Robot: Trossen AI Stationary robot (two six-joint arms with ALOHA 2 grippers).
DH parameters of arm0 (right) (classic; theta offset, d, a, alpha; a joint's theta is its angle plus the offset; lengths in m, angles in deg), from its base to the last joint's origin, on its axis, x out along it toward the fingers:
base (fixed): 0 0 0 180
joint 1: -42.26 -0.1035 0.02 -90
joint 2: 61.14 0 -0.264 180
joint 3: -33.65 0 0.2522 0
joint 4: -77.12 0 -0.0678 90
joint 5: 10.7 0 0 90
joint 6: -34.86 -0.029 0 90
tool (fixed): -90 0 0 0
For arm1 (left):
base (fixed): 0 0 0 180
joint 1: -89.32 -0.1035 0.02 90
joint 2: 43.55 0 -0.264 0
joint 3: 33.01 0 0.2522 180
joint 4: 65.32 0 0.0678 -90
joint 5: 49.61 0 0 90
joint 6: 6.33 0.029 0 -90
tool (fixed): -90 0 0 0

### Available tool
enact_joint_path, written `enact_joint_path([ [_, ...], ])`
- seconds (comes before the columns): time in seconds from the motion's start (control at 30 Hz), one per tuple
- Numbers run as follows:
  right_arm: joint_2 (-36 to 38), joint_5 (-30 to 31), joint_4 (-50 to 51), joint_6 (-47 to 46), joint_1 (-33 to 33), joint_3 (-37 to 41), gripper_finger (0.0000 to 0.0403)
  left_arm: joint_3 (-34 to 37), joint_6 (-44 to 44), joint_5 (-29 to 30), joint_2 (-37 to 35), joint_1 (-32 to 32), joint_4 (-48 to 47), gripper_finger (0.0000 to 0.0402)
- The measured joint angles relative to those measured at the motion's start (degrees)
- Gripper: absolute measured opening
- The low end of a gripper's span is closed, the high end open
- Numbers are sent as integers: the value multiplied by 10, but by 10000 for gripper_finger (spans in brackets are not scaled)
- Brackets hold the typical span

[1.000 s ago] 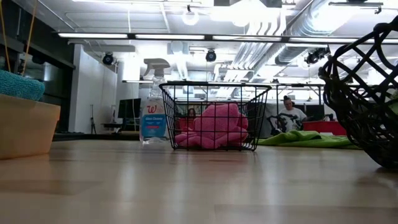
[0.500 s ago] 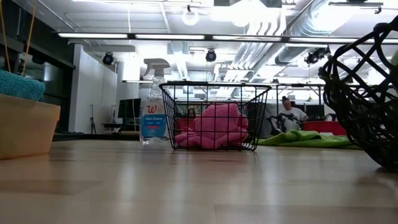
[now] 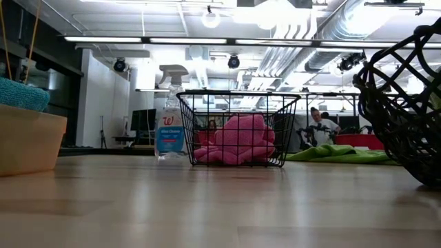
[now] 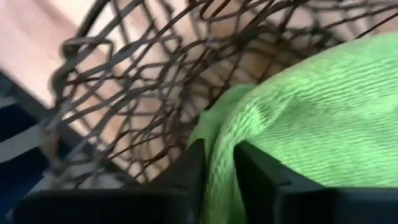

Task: Sort microfiber towel by color & place in baskets
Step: Put the green towel into the black woven basket

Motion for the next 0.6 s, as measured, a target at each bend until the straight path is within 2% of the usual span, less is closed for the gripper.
enact_joint_path([
  [0.23, 2, -98, -72, 6, 5, 0, 194, 0, 27, -48, 0, 0, 0, 230],
  [0.37, 25, -134, -72, 1, 16, 0, 239, 0, 41, -73, 0, 0, -7, 230],
  [0.5, 80, -123, -40, -27, 36, 0, 260, 0, 58, -86, 0, 0, -25, 230],
  [0.6, 134, -55, -3, -71, 57, 0, 263, 0, 70, -90, -3, 0, -43, 230],
])
